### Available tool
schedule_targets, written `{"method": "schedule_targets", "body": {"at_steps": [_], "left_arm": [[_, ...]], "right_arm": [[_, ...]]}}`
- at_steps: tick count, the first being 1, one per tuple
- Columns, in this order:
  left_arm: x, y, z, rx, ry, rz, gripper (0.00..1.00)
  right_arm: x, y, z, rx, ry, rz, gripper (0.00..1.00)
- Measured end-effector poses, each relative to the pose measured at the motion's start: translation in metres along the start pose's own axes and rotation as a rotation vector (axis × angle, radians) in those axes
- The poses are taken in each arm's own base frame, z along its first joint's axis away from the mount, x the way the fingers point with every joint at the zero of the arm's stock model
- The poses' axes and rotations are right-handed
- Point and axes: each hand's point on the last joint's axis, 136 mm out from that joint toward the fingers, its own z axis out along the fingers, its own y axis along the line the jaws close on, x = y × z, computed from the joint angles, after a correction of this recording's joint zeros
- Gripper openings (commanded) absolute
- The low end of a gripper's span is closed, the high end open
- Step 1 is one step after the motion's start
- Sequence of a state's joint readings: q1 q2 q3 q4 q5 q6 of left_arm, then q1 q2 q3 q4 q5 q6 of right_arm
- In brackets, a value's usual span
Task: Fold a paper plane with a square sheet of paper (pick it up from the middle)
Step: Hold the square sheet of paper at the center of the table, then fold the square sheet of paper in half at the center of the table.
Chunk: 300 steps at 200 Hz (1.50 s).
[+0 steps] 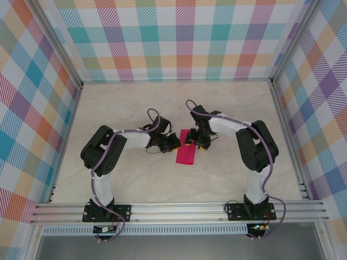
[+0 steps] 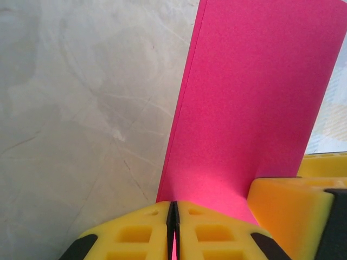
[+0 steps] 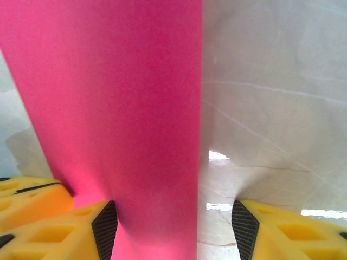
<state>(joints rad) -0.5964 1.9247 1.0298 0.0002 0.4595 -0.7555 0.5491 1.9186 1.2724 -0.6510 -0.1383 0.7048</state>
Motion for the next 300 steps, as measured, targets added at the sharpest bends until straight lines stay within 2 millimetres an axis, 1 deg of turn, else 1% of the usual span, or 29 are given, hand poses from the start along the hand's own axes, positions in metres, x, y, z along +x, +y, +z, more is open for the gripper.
{"method": "schedule_targets", "body": {"at_steps": [11, 19, 35, 46, 60, 72, 85, 99, 119, 133, 153, 191, 262, 300], "left_arm": [[0.0, 0.0, 0.0, -0.001, 0.0, 0.005, 0.11], [0.0, 0.0, 0.0, -0.002, -0.001, 0.009, 0.11], [0.0, 0.0, 0.0, -0.006, 0.0, 0.013, 0.11], [0.0, 0.0, 0.0, -0.008, 0.002, 0.015, 0.11], [0.001, 0.001, 0.0, -0.014, 0.005, 0.015, 0.1], [0.0, 0.0, 0.0, -0.016, 0.005, 0.015, 0.1], [0.001, 0.001, 0.0, -0.019, 0.006, 0.014, 0.09], [0.001, 0.001, 0.0, -0.024, 0.007, 0.013, 0.09], [0.0, 0.001, 0.0, -0.033, 0.01, 0.009, 0.09], [0.001, 0.002, 0.0, -0.039, 0.014, 0.006, 0.09], [0.0, 0.002, 0.0, -0.046, 0.018, 0.002, 0.08], [0.0, 0.002, 0.0, -0.05, 0.016, 0.001, 0.07], [0.001, 0.004, 0.0, -0.06, 0.016, -0.008, 0.06], [0.001, 0.004, 0.001, -0.062, 0.015, -0.011, 0.06]], "right_arm": [[0.0, 0.002, -0.007, -0.01, -0.013, 0.009, 0.64], [0.0, 0.005, -0.015, -0.023, -0.032, 0.008, 0.64], [-0.002, 0.013, -0.042, -0.068, -0.094, 0.002, 0.64], [-0.004, 0.021, -0.06, -0.108, -0.136, -0.005, 0.62], [-0.005, 0.031, -0.077, -0.163, -0.173, -0.019, 0.57], [-0.006, 0.039, -0.081, -0.202, -0.181, -0.027, 0.48], [-0.006, 0.044, -0.077, -0.227, -0.17, -0.033, 0.35], [-0.003, 0.042, -0.065, -0.232, -0.14, -0.024, 0.25], [0.002, 0.038, -0.044, -0.228, -0.088, -0.012, 0.17], [0.007, 0.035, -0.033, -0.226, -0.054, -0.004, 0.14], [0.011, 0.034, -0.024, -0.232, -0.023, -0.001, 0.13], [0.012, 0.03, -0.013, -0.223, -0.008, 0.001, 0.13], [0.012, 0.017, -0.002, -0.2, -0.006, 0.01, 0.13], [0.009, 0.017, 0.002, -0.208, -0.017, -0.022, 0.14]]}}
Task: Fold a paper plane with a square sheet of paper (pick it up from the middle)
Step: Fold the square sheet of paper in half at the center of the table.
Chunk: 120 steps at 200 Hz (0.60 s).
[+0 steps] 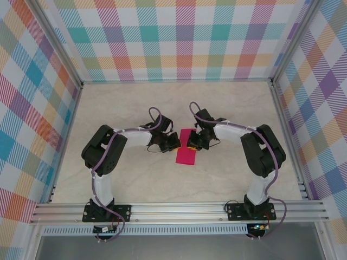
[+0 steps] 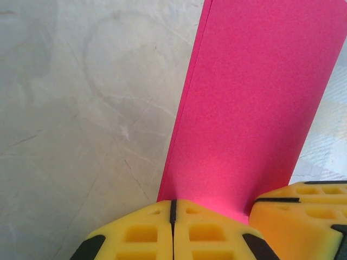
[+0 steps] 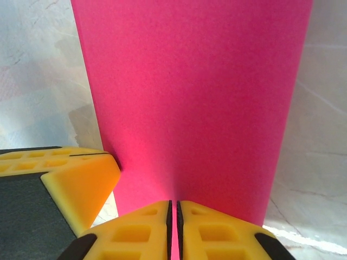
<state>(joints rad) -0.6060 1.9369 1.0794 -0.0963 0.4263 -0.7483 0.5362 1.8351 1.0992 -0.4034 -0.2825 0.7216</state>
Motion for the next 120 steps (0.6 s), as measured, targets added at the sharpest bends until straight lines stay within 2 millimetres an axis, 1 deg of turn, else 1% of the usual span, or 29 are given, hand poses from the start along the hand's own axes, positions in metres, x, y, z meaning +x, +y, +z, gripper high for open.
{"method": "schedule_targets", "body": {"at_steps": [61, 120], "left_arm": [[0.0004, 0.0002, -0.0004, 0.0, -0.001, -0.003, 0.06], [0.0005, 0.0004, -0.0018, 0.002, -0.011, -0.003, 0.06]], "right_arm": [[-0.0034, 0.0027, 0.0006, -0.022, -0.005, -0.051, 0.14], [-0.003, -0.0064, 0.0093, -0.003, 0.016, -0.039, 0.14]]}}
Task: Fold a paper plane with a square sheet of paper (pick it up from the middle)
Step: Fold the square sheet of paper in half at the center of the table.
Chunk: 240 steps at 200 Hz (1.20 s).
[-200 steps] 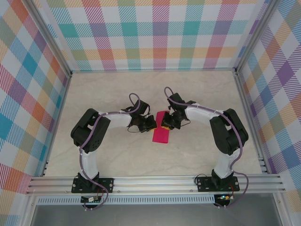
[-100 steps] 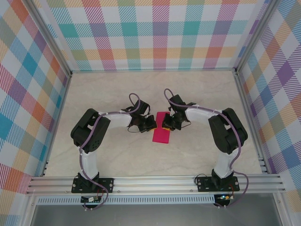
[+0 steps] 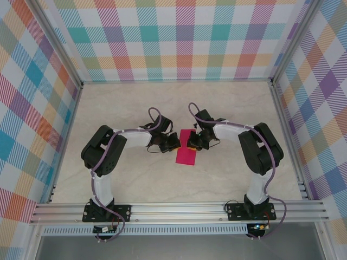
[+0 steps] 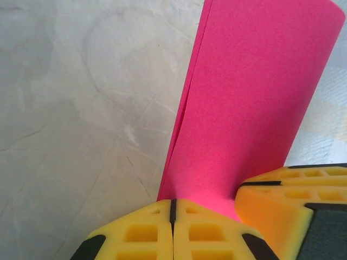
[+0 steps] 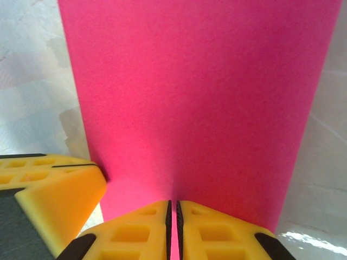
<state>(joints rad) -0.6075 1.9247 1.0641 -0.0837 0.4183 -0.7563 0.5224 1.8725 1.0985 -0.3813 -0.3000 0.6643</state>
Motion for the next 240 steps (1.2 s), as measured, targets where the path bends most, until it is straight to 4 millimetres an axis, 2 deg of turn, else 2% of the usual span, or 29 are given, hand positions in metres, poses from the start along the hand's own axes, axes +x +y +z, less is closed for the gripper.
{"method": "schedule_targets", "body": {"at_steps": [107, 137, 170, 205, 240], "left_arm": [[0.008, 0.008, -0.014, -0.061, 0.012, -0.006, 0.1], [0.006, 0.003, -0.016, -0.043, 0.002, 0.003, 0.11], [-0.002, -0.014, -0.022, 0.022, -0.038, 0.031, 0.11], [-0.008, -0.023, -0.022, 0.059, -0.06, 0.046, 0.11], [-0.012, -0.02, -0.011, 0.051, -0.053, 0.038, 0.1]], "right_arm": [[0.002, 0.001, 0.003, -0.022, 0.017, -0.071, 0.14], [0.002, 0.001, 0.004, -0.026, 0.021, -0.069, 0.15], [0.002, 0.001, 0.004, -0.027, 0.024, -0.068, 0.15], [0.002, 0.001, 0.004, -0.027, 0.026, -0.067, 0.15], [0.003, 0.002, 0.005, -0.033, 0.035, -0.066, 0.15]]}}
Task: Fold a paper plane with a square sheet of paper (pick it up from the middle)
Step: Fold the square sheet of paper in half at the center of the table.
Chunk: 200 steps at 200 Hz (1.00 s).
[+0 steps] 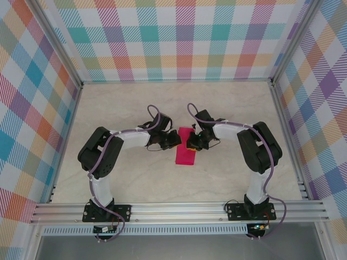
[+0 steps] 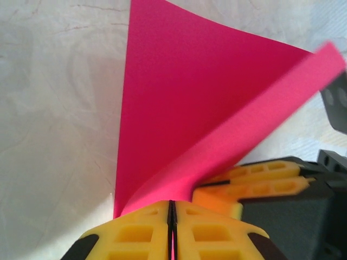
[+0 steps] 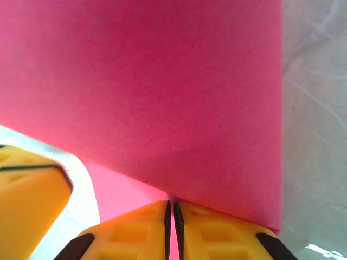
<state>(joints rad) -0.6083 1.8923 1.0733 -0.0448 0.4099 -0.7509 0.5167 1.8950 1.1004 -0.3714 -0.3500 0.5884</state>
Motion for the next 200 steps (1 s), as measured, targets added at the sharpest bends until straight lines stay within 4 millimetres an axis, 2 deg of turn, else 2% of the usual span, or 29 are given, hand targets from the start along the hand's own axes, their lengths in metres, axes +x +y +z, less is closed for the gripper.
{"method": "schedule_targets", "body": {"at_steps": [35, 98, 154, 200], "left_arm": [[0.002, 0.012, 0.012, -0.028, 0.019, -0.015, 0.1], [0.001, 0.013, 0.012, -0.042, 0.02, -0.02, 0.08], [0.001, 0.014, 0.012, -0.047, 0.019, -0.021, 0.08], [0.001, 0.014, 0.012, -0.051, 0.019, -0.014, 0.07]], "right_arm": [[0.0, 0.0, 0.0, -0.003, 0.003, -0.002, 0.14], [-0.003, 0.003, -0.004, -0.033, 0.0, 0.008, 0.17], [-0.032, 0.02, -0.021, -0.133, -0.077, 0.019, 0.17], [-0.048, 0.018, -0.023, -0.161, -0.119, 0.036, 0.16]]}}
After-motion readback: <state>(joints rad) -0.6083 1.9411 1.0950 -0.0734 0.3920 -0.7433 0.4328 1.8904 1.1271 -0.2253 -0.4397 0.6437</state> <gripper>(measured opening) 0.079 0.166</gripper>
